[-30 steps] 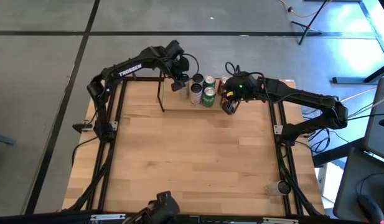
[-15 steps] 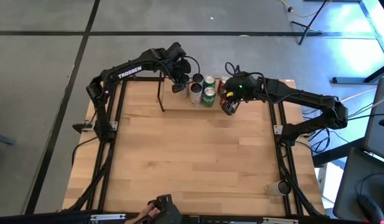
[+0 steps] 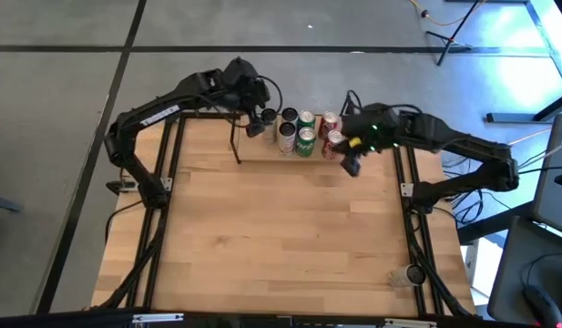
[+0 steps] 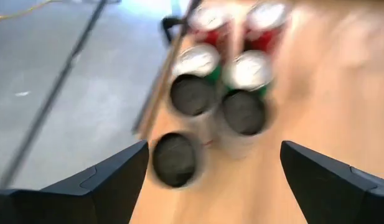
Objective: Place canned beverage on shelf
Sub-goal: Put the white yellow soda can on the shelf aligned with the other white yellow soda can
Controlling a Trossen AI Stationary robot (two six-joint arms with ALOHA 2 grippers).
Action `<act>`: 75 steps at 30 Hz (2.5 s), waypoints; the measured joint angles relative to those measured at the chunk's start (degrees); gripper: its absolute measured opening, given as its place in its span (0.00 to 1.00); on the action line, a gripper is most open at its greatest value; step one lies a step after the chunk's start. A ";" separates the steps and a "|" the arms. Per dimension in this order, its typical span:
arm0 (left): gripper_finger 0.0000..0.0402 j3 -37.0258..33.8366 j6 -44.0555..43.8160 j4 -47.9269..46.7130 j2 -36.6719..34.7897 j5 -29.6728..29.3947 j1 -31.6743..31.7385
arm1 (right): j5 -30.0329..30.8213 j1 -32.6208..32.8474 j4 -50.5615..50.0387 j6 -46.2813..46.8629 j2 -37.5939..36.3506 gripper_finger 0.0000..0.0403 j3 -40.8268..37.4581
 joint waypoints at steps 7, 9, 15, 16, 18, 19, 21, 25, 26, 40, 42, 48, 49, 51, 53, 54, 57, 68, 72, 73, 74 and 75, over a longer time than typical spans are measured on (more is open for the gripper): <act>0.87 0.04 -6.29 0.80 -2.75 5.23 -8.36 | -1.59 13.36 -5.98 7.33 -3.67 0.01 0.13; 0.87 0.02 -7.23 1.02 -2.55 4.76 -11.40 | 0.09 18.40 -8.43 10.38 -3.67 0.01 0.11; 0.87 0.02 -15.53 1.38 -2.60 -0.85 -21.83 | 4.61 32.66 -13.70 20.20 -3.46 0.01 2.11; 0.87 0.02 -17.11 1.42 -2.60 -1.94 -23.78 | 5.85 35.30 -15.54 21.78 -3.12 0.00 3.33; 0.87 0.02 -20.61 1.55 -2.60 -4.24 -27.61 | 8.10 40.31 -20.68 24.76 -2.12 0.00 6.14; 0.87 0.02 -22.32 1.56 -2.60 -5.18 -29.44 | 9.10 42.74 -23.69 26.72 -1.37 0.00 7.41; 0.87 0.02 -25.88 1.55 -2.60 -6.97 -33.02 | 9.42 47.07 -27.99 30.54 -0.03 0.00 9.66; 0.87 0.02 -32.79 1.58 -2.59 -12.00 -39.33 | 6.86 54.09 -31.53 38.46 0.95 0.01 10.48; 0.87 0.02 -34.27 1.58 -2.60 -13.29 -40.76 | 6.24 55.52 -31.57 41.26 0.97 0.01 9.99; 0.87 0.00 -44.44 1.52 -2.57 -27.24 -51.61 | 1.52 73.02 -32.81 68.37 1.25 0.58 3.55; 0.87 0.00 -45.00 1.54 -2.57 -27.79 -52.19 | 0.54 75.60 -32.79 71.35 1.25 0.71 1.76; 0.87 0.00 -46.34 1.55 -2.57 -28.22 -52.78 | -2.40 80.37 -26.51 73.25 1.27 0.97 -3.47; 0.87 0.00 -46.37 1.54 -2.57 -28.23 -52.78 | -2.30 80.70 -24.85 73.26 1.27 0.98 -4.27; 0.87 -0.02 -46.37 1.54 -2.55 -28.23 -52.78 | -2.30 81.11 -21.70 73.22 1.36 0.95 -5.75; 0.87 -0.02 -46.39 1.56 -2.57 -28.23 -52.78 | -2.29 81.27 -19.80 73.03 1.80 0.92 -6.94; 0.87 -0.02 -46.39 1.54 -2.57 -28.23 -52.78 | -2.29 81.27 -19.20 72.58 2.23 0.90 -7.41; 0.87 -0.04 -46.35 1.54 -2.55 -28.28 -52.78 | -2.29 81.27 -18.96 70.96 3.78 0.87 -7.88; 0.87 -0.04 -46.29 1.54 -2.55 -28.63 -52.76 | -1.30 81.26 -21.22 68.29 10.43 0.85 -7.93; 0.87 -0.04 -46.26 1.54 -2.55 -28.63 -52.74 | -1.71 81.25 -22.50 68.15 12.48 0.85 -7.93; 0.87 -0.04 -46.16 1.52 -2.55 -28.63 -52.74 | -2.31 81.25 -22.86 67.88 13.03 0.85 -7.93; 0.87 -0.04 -45.77 1.52 -2.55 -28.63 -52.74 | -2.54 81.23 -23.03 67.39 13.52 0.85 -7.93; 0.87 -0.04 -45.16 1.52 -2.55 -28.63 -52.74 | -2.79 81.23 -23.05 66.83 13.91 0.85 -7.93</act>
